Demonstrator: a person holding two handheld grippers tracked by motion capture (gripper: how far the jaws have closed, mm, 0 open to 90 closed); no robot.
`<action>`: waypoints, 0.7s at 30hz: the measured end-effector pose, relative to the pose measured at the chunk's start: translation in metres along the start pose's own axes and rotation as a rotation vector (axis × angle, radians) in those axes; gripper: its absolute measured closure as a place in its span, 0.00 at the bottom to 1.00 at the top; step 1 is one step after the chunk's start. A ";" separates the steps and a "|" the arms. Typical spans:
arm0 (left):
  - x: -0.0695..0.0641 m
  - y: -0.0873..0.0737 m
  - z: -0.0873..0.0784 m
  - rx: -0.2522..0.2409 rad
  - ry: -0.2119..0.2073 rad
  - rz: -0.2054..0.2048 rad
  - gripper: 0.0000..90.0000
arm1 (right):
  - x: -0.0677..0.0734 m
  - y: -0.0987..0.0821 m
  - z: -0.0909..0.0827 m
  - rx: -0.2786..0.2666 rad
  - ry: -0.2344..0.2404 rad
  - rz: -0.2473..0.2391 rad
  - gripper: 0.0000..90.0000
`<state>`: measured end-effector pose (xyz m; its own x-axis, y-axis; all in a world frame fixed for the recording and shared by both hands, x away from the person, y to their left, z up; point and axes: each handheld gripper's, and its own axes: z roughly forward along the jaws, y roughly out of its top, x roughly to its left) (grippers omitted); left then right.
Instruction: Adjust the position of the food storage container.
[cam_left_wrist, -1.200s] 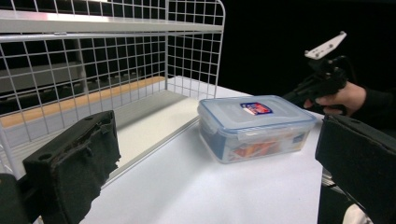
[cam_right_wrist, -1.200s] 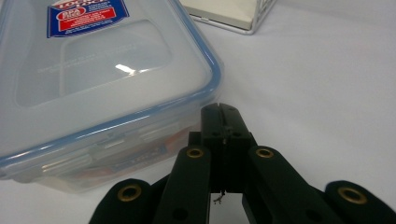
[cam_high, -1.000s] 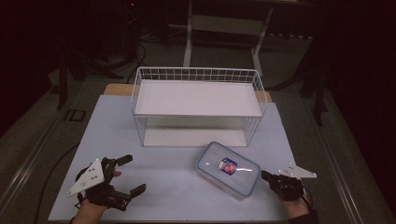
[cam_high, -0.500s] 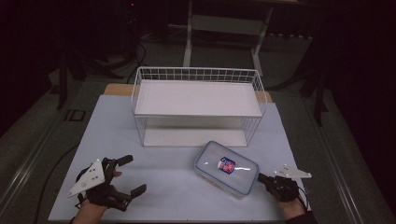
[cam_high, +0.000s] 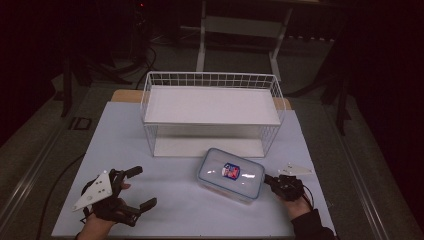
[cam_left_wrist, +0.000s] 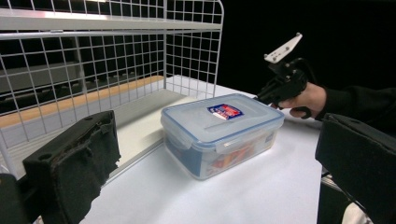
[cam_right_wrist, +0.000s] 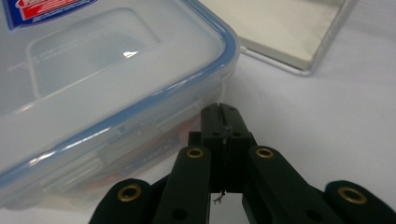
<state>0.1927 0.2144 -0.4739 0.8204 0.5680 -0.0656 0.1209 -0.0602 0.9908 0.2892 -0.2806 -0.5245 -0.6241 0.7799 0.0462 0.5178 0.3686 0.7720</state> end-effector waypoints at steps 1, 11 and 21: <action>0.000 0.000 0.000 0.001 -0.001 -0.002 0.00 | 0.000 0.002 0.002 -0.002 -0.002 -0.001 1.00; -0.001 0.000 0.001 0.003 -0.003 0.001 0.00 | -0.004 0.009 0.009 -0.008 -0.006 0.004 1.00; -0.001 0.000 0.002 0.007 -0.005 0.003 0.00 | 0.005 -0.002 -0.001 0.002 0.042 0.010 1.00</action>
<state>0.1926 0.2121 -0.4744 0.8233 0.5641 -0.0634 0.1223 -0.0672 0.9902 0.2841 -0.2783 -0.5251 -0.6433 0.7614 0.0803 0.5247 0.3620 0.7704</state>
